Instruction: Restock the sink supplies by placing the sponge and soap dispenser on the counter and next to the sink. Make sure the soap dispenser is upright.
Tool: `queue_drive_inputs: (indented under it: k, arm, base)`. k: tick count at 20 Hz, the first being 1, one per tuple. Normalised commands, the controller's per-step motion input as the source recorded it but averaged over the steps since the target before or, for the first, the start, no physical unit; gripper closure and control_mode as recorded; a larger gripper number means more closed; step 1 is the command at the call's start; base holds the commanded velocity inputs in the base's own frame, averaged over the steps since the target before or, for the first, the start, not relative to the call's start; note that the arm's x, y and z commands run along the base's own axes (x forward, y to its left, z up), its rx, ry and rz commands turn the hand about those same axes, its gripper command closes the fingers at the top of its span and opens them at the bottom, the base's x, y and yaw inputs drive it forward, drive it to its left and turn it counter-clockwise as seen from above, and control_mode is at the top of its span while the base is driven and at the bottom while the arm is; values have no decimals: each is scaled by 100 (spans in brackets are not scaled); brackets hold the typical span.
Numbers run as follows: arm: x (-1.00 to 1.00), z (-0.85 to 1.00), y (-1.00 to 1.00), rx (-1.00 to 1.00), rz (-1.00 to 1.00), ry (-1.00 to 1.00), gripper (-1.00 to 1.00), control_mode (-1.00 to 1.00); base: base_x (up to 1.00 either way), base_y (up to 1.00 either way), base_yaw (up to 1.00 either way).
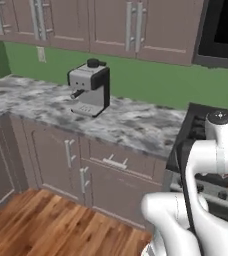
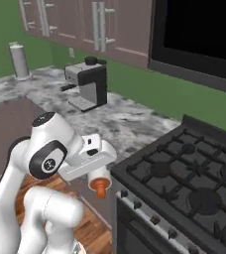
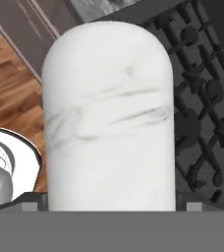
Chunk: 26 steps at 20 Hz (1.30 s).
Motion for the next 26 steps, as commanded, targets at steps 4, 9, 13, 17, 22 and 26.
queue_drive_inputs:
  k: [4, 9, 13, 17, 22, 26]
  arm:
    - [0, 0, 0, 0, 0, 0, 100, 100]
    - [0, 0, 0, 0, 0, 0, 100, 100]
    - [0, 0, 0, 0, 0, 0, 100, 100]
    - [0, 0, 0, 0, 0, 0, 100, 100]
    - [0, 0, 0, 0, 0, 0, 100, 100]
    - [0, 0, 0, 0, 0, 0, 100, 100]
  base:
    - [-10, 98, 66]
    - [0, 100, 57]
    - [10, 100, 51]
    - [44, 100, 42]
    - [81, 99, 35]
    - [100, 95, 29]
